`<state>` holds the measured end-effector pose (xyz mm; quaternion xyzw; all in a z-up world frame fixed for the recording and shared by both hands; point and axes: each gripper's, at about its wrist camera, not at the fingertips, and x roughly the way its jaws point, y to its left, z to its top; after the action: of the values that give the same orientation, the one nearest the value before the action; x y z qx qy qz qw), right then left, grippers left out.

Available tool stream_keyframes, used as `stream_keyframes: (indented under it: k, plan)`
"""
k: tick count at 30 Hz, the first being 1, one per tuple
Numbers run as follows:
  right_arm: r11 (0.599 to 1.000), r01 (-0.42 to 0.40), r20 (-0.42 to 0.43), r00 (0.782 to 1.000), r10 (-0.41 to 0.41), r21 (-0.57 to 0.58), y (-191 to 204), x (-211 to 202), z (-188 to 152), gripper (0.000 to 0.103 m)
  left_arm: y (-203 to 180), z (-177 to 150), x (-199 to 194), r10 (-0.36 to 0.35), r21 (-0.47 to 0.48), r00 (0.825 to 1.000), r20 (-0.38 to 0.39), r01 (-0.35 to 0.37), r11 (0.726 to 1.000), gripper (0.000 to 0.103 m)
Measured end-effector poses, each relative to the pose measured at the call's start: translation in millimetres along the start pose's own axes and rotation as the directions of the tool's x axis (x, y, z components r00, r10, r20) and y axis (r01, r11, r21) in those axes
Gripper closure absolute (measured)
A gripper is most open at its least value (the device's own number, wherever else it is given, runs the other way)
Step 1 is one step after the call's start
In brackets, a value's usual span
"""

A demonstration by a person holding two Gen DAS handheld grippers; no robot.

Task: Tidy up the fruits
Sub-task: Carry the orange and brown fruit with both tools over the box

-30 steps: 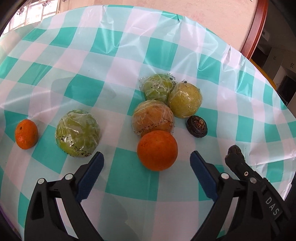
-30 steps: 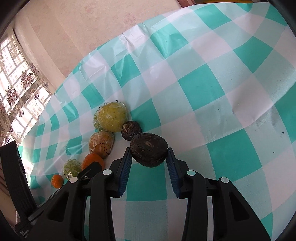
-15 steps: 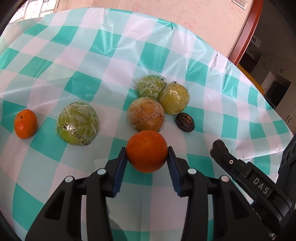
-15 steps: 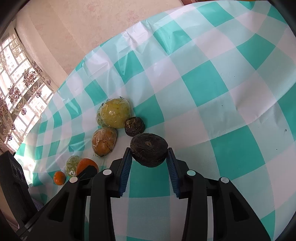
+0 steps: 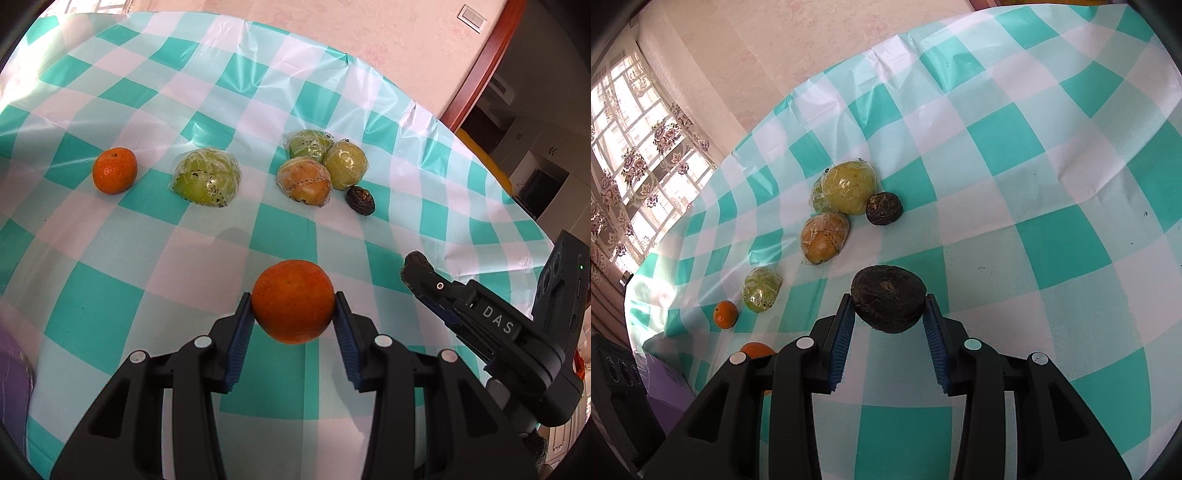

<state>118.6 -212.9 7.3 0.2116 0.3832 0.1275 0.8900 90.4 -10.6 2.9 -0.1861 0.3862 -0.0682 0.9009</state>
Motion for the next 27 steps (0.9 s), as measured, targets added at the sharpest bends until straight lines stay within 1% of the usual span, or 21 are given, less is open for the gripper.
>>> stream_keyframes:
  k: [6,11,17,21,27]
  plan:
    - [0.999,-0.02,-0.023,1.0,0.019,-0.038,12,-16,-26,0.064,6,-28,-29,0.005,0.003,1.0,-0.003,-0.005,1.0,0.06]
    - [0.996,-0.035,-0.045,0.999,0.032,-0.083,23,-31,-50,0.064,16,-50,-55,0.006,-0.02,1.0,0.008,-0.006,1.0,0.06]
    - [0.99,-0.058,-0.072,0.996,0.049,-0.125,32,-48,-74,0.064,30,-74,-87,0.03,-0.024,0.999,0.041,-0.029,0.999,0.06]
    - [0.987,-0.069,-0.097,0.994,0.055,-0.146,37,-56,-89,0.064,36,-84,-104,0.05,-0.032,0.996,0.072,-0.048,0.998,0.06]
    - [0.983,-0.075,-0.105,0.993,0.058,-0.17,43,-65,-102,0.064,37,-92,-117,0.077,-0.018,0.992,0.101,-0.076,0.997,0.06]
